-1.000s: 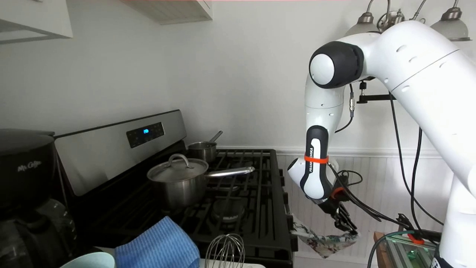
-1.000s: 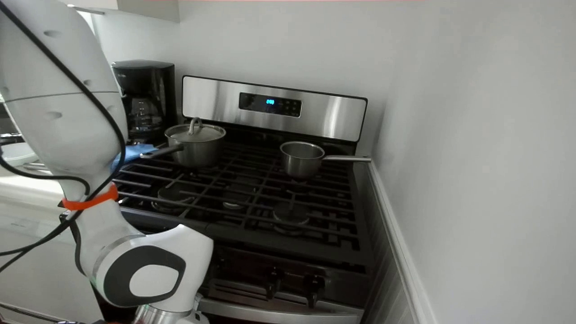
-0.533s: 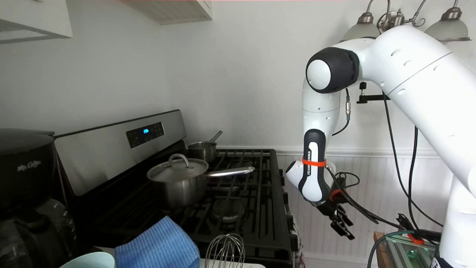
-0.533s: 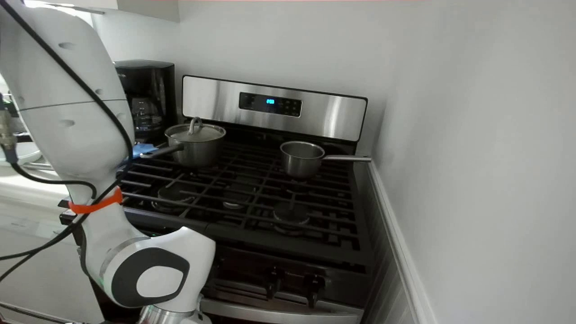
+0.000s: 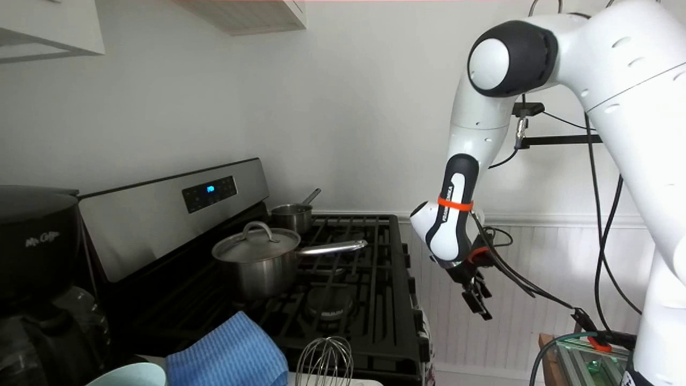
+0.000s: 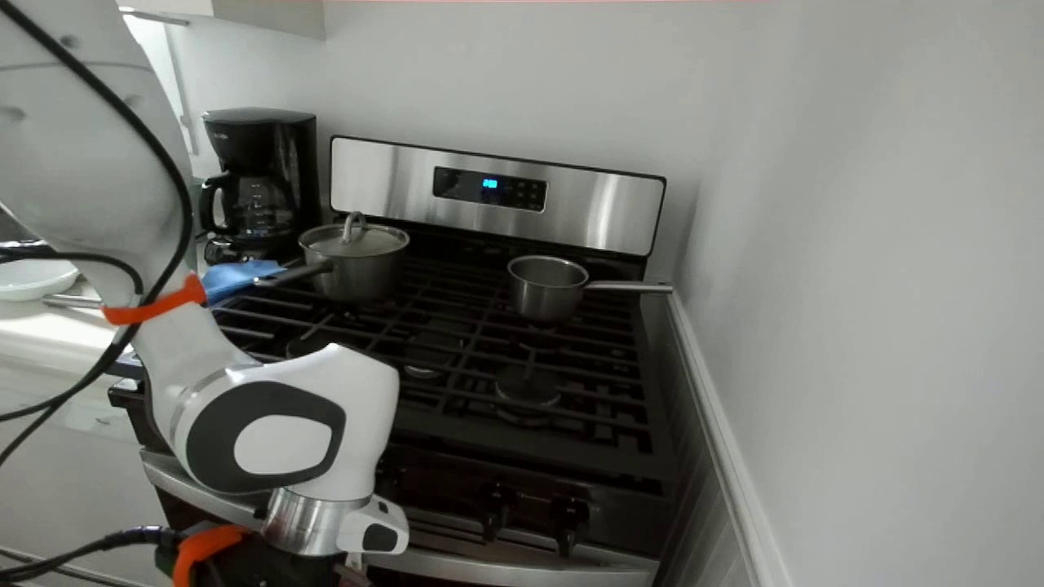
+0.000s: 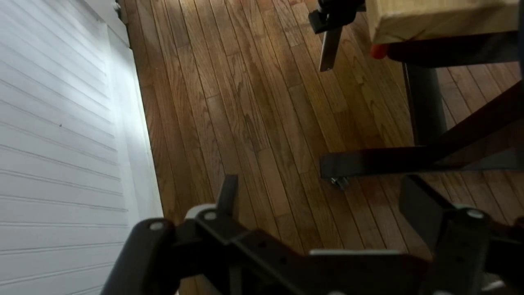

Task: Pick up the kitchen towel and hang it on the oven door handle

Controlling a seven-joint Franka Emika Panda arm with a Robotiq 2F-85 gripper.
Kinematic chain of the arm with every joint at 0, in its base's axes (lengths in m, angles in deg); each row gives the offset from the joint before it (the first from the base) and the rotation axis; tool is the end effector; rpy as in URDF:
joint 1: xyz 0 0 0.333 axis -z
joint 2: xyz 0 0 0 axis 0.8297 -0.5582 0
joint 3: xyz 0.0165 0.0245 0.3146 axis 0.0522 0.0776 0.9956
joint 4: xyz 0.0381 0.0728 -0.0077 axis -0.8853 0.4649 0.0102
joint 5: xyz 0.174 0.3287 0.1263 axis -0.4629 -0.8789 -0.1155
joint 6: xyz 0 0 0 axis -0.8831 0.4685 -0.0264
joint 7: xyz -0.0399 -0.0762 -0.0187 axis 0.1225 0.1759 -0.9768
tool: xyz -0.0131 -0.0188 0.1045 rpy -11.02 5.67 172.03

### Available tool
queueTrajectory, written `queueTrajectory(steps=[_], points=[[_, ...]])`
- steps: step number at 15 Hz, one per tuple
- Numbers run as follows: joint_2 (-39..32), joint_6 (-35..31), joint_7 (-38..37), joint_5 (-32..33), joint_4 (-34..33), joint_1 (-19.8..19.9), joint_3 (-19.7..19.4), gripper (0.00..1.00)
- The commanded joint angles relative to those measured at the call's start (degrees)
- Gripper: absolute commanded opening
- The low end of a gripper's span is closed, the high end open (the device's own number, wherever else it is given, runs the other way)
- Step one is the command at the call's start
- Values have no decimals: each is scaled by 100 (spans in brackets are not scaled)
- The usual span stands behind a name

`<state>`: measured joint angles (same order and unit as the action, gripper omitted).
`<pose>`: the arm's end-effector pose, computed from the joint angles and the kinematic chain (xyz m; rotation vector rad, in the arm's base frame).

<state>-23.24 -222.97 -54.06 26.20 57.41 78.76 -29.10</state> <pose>0.2993 -0.3397 0.1094 2.8568 -0.1006 -0.8723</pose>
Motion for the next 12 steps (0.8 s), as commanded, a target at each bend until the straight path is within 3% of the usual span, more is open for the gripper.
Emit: queueTrajectory(steps=[1, 7, 12], points=[[1229, 67, 653, -594, 576, 305, 159, 100], [2524, 427, 1786, -2045, 913, 465, 210, 100], [3272, 474, 2230, -2598, 1020, 322, 20, 100]])
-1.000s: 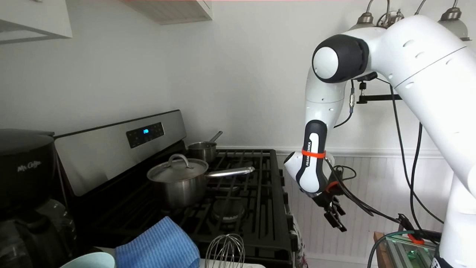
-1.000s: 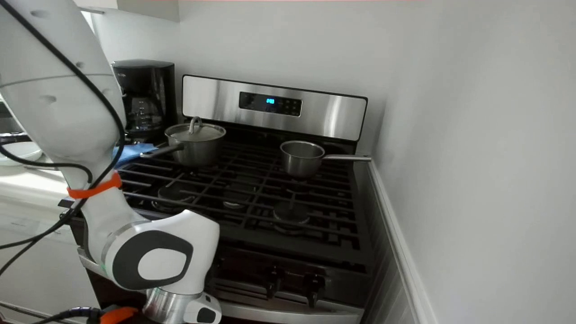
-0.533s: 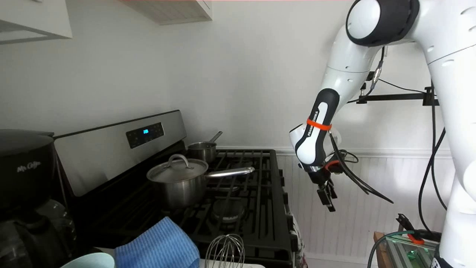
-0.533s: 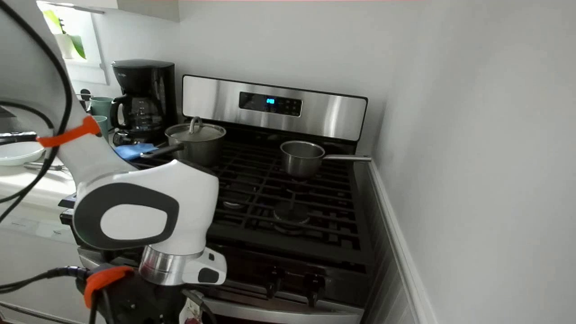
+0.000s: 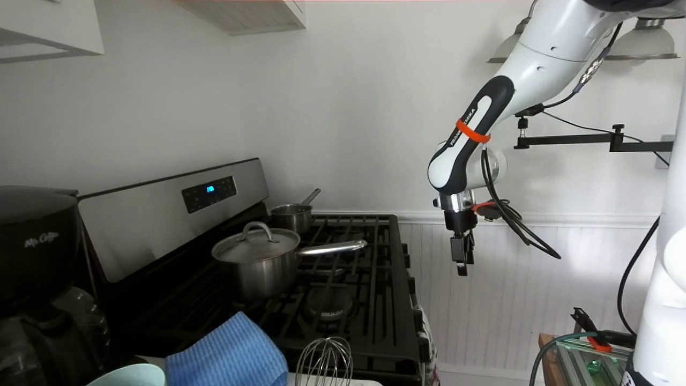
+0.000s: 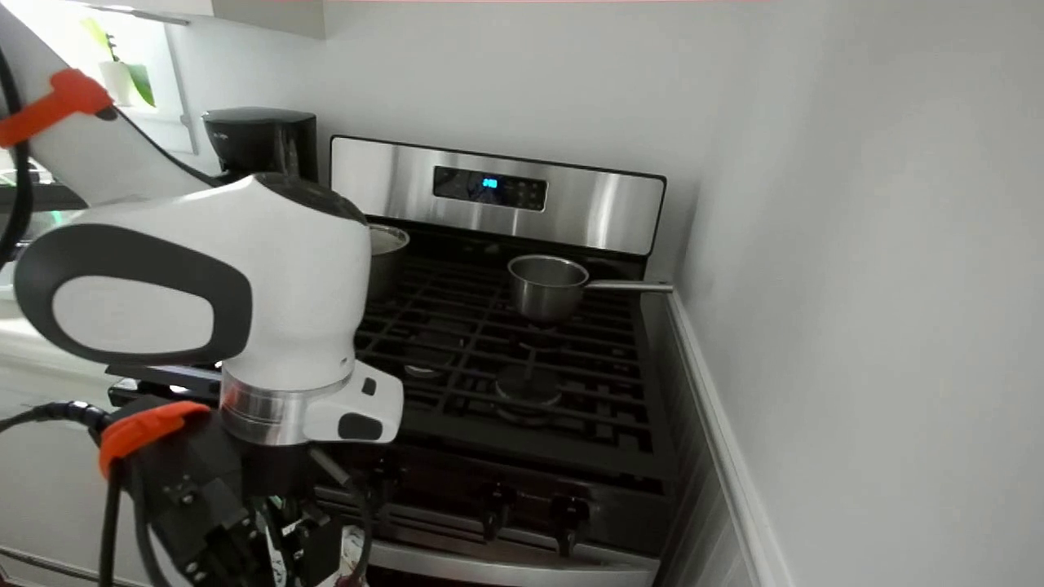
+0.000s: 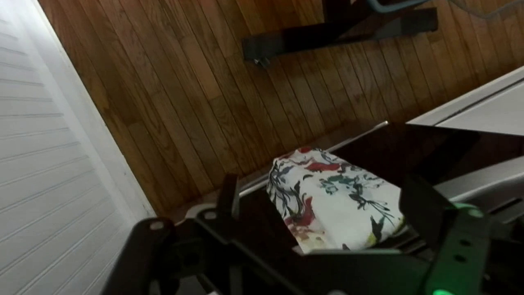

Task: Pick up the kitchen towel and hang it on the oven door handle

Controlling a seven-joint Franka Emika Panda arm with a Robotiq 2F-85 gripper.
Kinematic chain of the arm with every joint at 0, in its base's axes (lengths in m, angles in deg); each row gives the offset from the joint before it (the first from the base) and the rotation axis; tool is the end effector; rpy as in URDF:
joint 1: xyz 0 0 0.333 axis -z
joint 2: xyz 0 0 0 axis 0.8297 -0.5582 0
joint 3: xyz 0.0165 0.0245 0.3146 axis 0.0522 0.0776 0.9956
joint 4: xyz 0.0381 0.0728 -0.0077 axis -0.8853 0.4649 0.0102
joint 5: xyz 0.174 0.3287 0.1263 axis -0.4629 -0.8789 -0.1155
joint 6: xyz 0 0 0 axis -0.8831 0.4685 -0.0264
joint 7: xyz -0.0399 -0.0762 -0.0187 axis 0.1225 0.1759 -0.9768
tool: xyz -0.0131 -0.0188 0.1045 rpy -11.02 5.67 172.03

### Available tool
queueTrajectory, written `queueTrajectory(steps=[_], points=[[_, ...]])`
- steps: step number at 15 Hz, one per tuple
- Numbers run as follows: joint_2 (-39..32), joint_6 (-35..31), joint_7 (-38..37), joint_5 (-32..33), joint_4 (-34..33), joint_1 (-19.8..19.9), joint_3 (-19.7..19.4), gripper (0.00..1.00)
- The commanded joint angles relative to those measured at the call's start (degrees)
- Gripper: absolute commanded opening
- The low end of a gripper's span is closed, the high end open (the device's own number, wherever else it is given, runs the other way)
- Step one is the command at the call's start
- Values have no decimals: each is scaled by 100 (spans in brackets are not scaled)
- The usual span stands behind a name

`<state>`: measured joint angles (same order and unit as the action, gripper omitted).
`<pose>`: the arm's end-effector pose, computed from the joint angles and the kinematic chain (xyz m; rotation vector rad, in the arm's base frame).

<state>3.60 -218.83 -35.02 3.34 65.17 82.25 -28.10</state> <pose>0.2977 -0.3341 0.2590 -3.0539 0.2480 0.2831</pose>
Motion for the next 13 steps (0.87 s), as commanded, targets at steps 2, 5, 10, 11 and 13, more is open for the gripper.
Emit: queueTrajectory(steps=[2, 5, 10, 11, 13], points=[[838, 186, 407, -371, 256, -75, -133, 100], [1177, 324, 425, -353, 282, -116, -208, 100], [1071, 353, 213, -163, 108, -152, -273, 100], [1089, 353, 212, -163, 127, -152, -280, 100], [1092, 352, 212, -163, 156, -152, -280, 100]])
